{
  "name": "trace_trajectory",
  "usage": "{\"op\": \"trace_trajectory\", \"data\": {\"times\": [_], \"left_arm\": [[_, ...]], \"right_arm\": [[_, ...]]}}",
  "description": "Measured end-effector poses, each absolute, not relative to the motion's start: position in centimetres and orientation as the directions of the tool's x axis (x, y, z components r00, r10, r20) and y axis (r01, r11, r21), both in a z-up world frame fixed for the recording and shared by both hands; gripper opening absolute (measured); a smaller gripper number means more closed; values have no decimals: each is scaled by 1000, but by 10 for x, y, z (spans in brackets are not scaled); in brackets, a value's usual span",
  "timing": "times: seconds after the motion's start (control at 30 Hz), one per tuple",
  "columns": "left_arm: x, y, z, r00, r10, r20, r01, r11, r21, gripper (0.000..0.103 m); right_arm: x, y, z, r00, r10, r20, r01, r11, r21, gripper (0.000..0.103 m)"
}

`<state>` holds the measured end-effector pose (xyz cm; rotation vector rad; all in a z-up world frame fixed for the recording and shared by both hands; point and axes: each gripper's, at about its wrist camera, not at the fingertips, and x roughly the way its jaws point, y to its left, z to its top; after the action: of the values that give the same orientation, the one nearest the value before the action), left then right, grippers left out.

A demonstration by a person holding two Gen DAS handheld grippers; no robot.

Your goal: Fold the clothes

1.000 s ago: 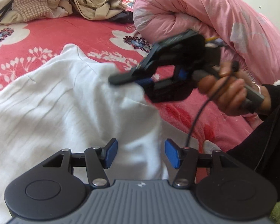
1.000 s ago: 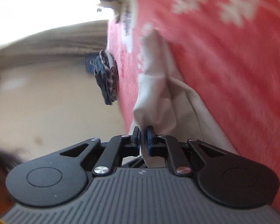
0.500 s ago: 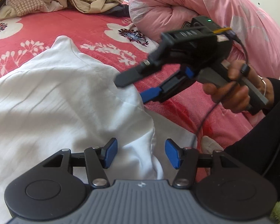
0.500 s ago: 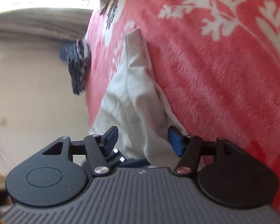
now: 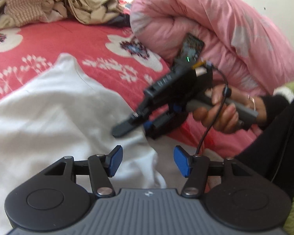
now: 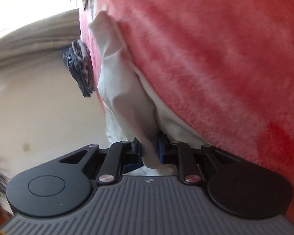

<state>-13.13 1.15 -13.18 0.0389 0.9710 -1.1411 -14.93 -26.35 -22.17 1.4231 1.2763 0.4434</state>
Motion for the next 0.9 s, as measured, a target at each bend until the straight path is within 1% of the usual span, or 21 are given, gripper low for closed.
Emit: {"op": "trace_trajectory", "data": {"times": [0.07,0.13,0.2,0.23,0.27,0.3,0.33,0.37,0.4,0.43,0.47,0.63,0.73,0.9], "left_arm": [[-122,13,-130,96,-756,-648,750,483,-452,60],[-117,9,-130,86,-766,-638,747,473,-467,60],[-116,4,-128,79,-771,-632,763,455,-460,60],[-117,3,-127,76,-772,-631,769,448,-455,60],[-119,2,-126,73,-773,-631,776,441,-450,60],[-120,2,-126,70,-773,-630,782,435,-447,60],[-120,1,-126,67,-773,-630,780,435,-450,60],[-120,0,-127,64,-773,-631,779,434,-453,60],[-121,0,-127,61,-773,-631,777,434,-456,60],[-121,-1,-128,62,-772,-633,777,435,-455,60],[-121,-2,-129,63,-770,-634,778,437,-453,60],[-124,-13,-131,91,-754,-650,807,438,-396,60],[-127,-21,-132,96,-749,-656,828,425,-365,60],[-133,-31,-138,89,-737,-670,848,409,-338,60]], "right_arm": [[-148,-263,-222,341,862,-374,449,200,871,14],[-146,-263,-222,338,868,-364,468,181,865,17],[-146,-265,-221,345,867,-359,481,166,861,25],[-147,-268,-218,349,868,-352,479,158,864,36],[-147,-269,-213,351,866,-356,468,167,868,52],[-146,-270,-208,353,864,-360,457,177,872,58],[-146,-271,-203,354,861,-364,447,186,875,66],[-147,-272,-196,345,855,-388,433,222,874,73],[-147,-273,-188,335,847,-412,419,258,871,76],[-149,-278,-179,325,840,-435,399,296,868,81],[-150,-280,-172,318,833,-453,380,325,866,83],[-138,-292,-133,346,786,-512,266,442,857,84],[-131,-309,-129,413,741,-530,241,472,848,84],[-107,-288,-126,393,692,-606,158,598,785,84]]}}
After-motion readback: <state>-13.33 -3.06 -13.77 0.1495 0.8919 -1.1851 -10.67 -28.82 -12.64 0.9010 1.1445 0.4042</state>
